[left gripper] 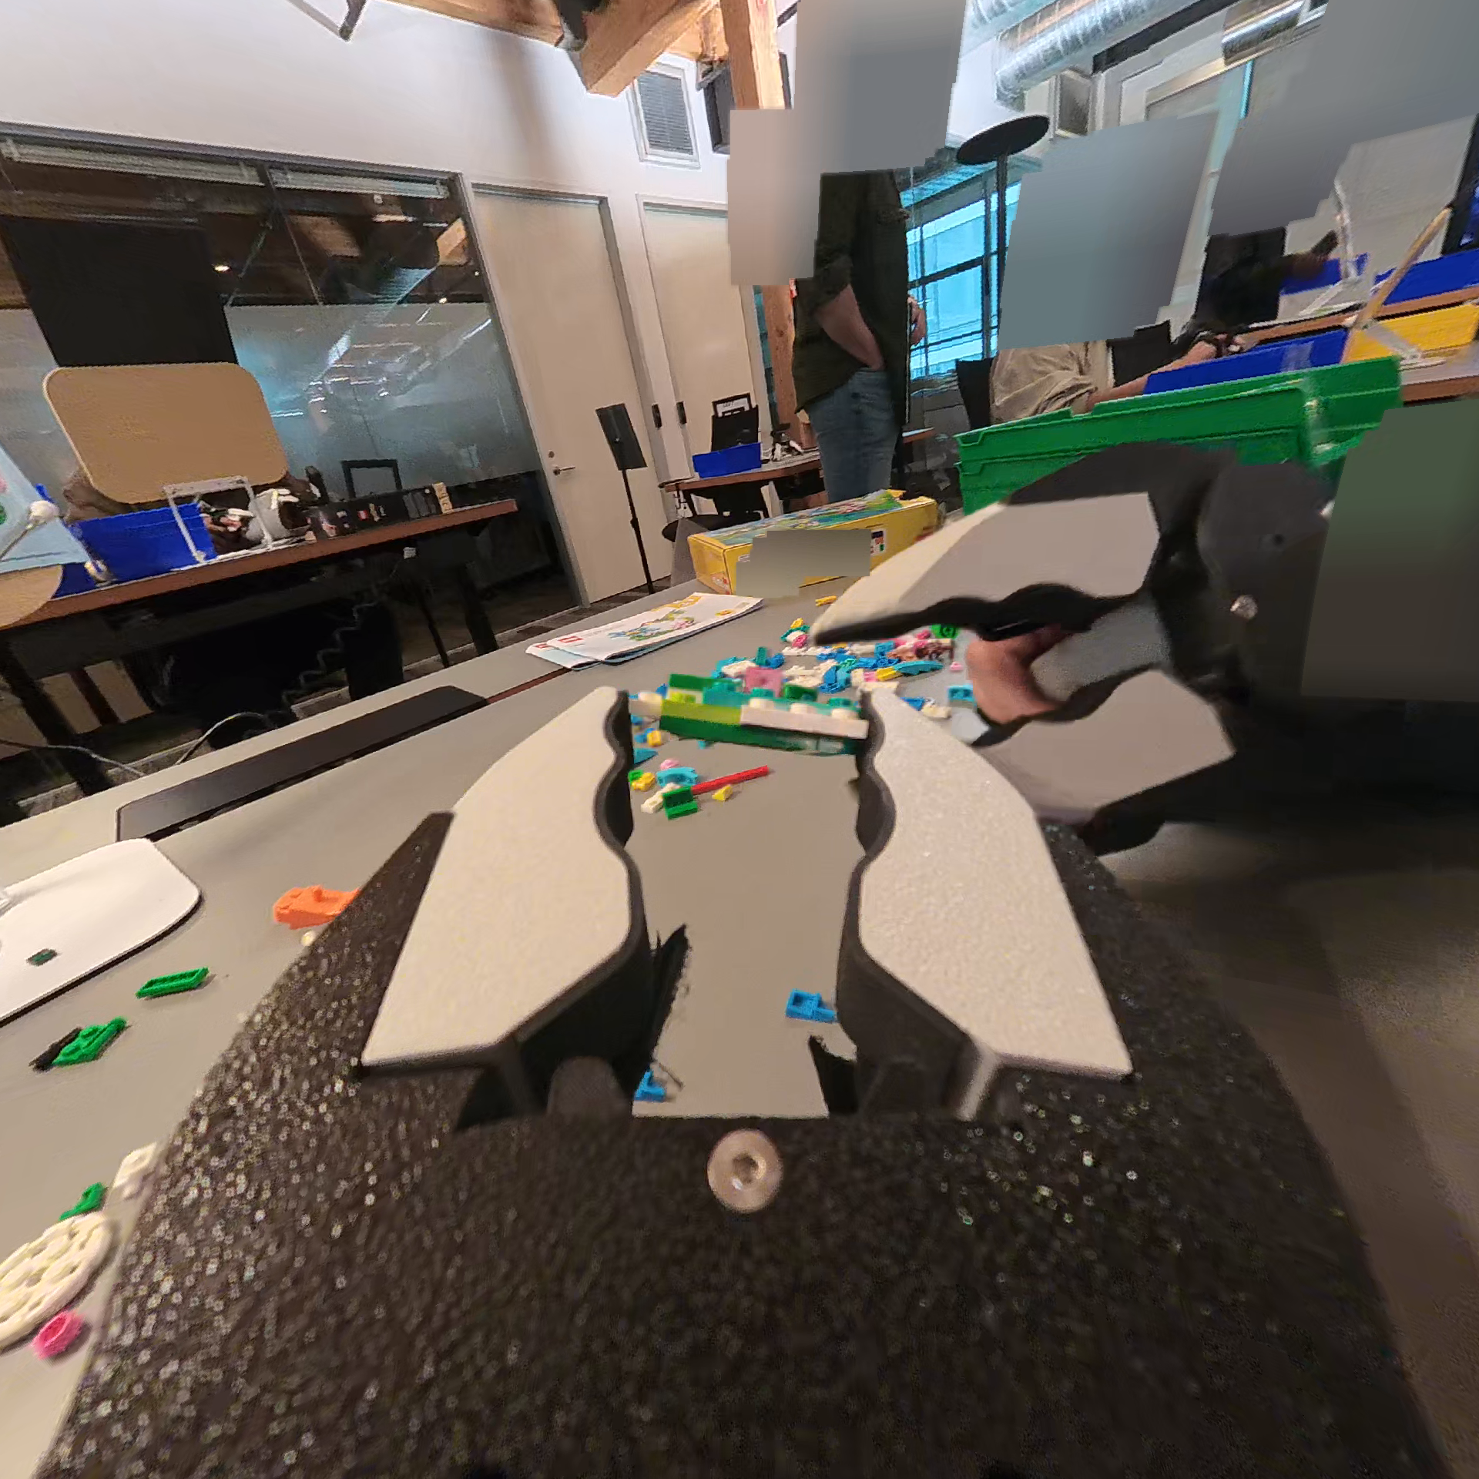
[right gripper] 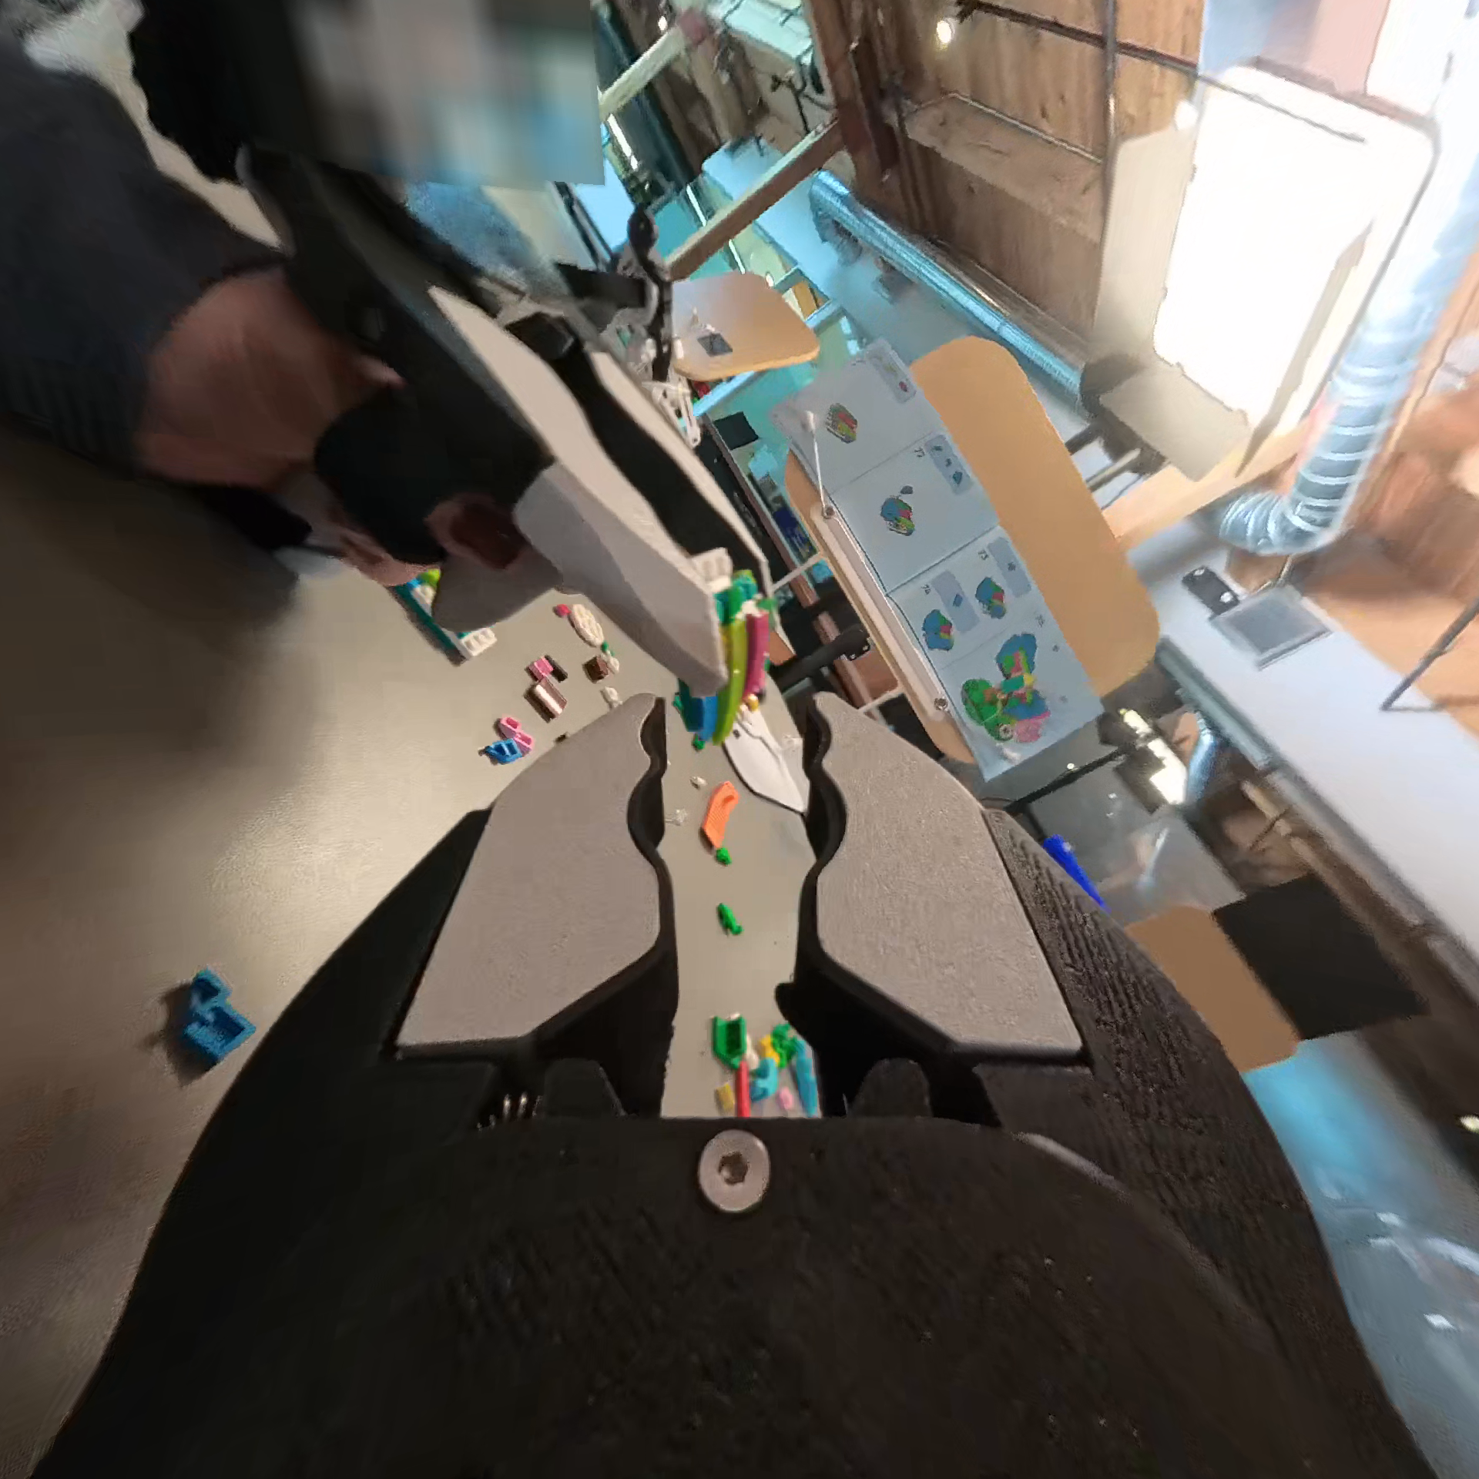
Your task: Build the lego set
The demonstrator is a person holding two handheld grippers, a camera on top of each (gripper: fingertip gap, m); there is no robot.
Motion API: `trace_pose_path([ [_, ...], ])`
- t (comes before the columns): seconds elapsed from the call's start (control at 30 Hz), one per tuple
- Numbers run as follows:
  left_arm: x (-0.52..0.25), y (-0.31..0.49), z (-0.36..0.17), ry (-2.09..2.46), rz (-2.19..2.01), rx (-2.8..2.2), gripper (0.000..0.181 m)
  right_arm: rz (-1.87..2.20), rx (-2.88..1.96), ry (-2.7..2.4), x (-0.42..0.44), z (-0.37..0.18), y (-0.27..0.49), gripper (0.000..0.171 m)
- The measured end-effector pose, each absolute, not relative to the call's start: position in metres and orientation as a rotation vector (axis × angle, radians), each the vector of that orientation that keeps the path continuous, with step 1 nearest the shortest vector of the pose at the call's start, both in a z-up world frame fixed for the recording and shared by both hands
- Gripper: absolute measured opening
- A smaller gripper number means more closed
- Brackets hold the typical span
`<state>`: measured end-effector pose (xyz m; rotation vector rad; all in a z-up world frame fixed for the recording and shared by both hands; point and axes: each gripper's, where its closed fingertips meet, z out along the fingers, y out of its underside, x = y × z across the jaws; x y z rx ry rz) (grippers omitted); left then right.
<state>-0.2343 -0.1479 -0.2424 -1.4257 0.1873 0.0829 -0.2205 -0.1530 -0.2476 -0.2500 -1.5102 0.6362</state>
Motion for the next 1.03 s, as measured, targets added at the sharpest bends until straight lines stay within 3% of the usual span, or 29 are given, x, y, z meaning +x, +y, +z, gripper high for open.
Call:
trace_pose_path([
  [0.2, -0.221, -0.149, -0.241, 0.247, 0.019, -1.403, 0.053, 0.444, -0.143, -1.452, -0.235, -0.247, -0.158, 0.033],
  [0.3, -0.219, -0.148, -0.242, 0.259, -0.002, -1.407, 0.054, 0.369, -0.110, -1.421, -0.237, -0.246, -0.155, 0.020],
  [0.53, -0.226, -0.150, -0.243, 0.188, -0.103, -1.450, 0.062, 0.223, -0.103, -1.486, -0.233, -0.263, -0.118, 0.014],
  [0.73, -0.190, -0.157, -0.283, 0.417, -0.314, -1.838, 0.048, 0.129, -0.064, -1.519, -0.224, -0.270, -0.089, 0.014],
  [1.03, -0.164, -0.162, -0.336, 0.653, -0.197, -2.171, 0.033, 0.074, 0.000, -1.651, -0.225, -0.295, -0.092, 0.014],
])
